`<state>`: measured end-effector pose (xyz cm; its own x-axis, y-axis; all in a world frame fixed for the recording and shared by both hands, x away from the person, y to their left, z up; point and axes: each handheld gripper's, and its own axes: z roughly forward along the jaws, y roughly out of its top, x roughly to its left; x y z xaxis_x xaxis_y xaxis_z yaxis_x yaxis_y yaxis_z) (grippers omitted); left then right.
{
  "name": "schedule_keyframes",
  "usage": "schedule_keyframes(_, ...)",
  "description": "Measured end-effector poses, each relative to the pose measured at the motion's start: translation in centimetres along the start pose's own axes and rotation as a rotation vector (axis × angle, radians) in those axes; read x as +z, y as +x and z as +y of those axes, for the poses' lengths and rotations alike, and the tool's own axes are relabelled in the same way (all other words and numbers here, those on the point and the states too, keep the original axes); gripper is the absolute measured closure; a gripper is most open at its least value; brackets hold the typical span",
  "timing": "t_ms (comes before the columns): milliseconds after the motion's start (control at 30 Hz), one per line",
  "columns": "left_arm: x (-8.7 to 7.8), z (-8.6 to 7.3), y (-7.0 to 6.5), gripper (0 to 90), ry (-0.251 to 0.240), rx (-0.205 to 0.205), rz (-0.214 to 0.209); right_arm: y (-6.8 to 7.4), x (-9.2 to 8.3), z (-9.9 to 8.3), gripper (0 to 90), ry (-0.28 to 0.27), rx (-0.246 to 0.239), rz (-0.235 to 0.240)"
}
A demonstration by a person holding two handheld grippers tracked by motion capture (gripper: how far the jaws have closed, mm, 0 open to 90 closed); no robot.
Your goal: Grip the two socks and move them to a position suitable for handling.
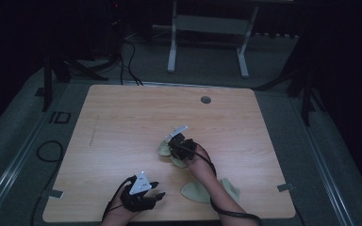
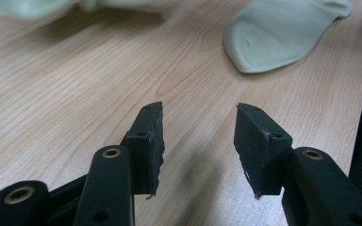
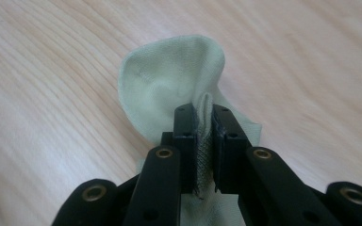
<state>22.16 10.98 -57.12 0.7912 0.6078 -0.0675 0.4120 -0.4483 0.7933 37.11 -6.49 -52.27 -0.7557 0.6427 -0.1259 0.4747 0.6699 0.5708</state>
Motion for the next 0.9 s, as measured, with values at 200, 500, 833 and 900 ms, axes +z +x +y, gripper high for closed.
schedule_keyframes(200, 0.1, 0.2, -0.1, 52.3, -0.006, -0.010, -0.006, -2.6, -3.5, -0.9, 81.6, -0.024, -0.015, -0.016)
schedule_keyframes(500, 0.6, 0.5, -0.4, 52.3, -0.006, -0.014, -0.016, -5.2, -7.0, -3.7, 81.4, -0.026, -0.025, -0.063)
schedule_keyframes(833, 1.1, 1.1, -0.7, 52.3, -0.018, -0.023, -0.055, -5.4, -4.1, -8.3, 80.2, 0.061, -0.005, -0.046)
schedule_keyframes(900, 1.1, 1.2, -0.7, 52.3, -0.018, -0.023, -0.058, -5.3, -3.8, -8.5, 79.6, 0.064, -0.006, -0.043)
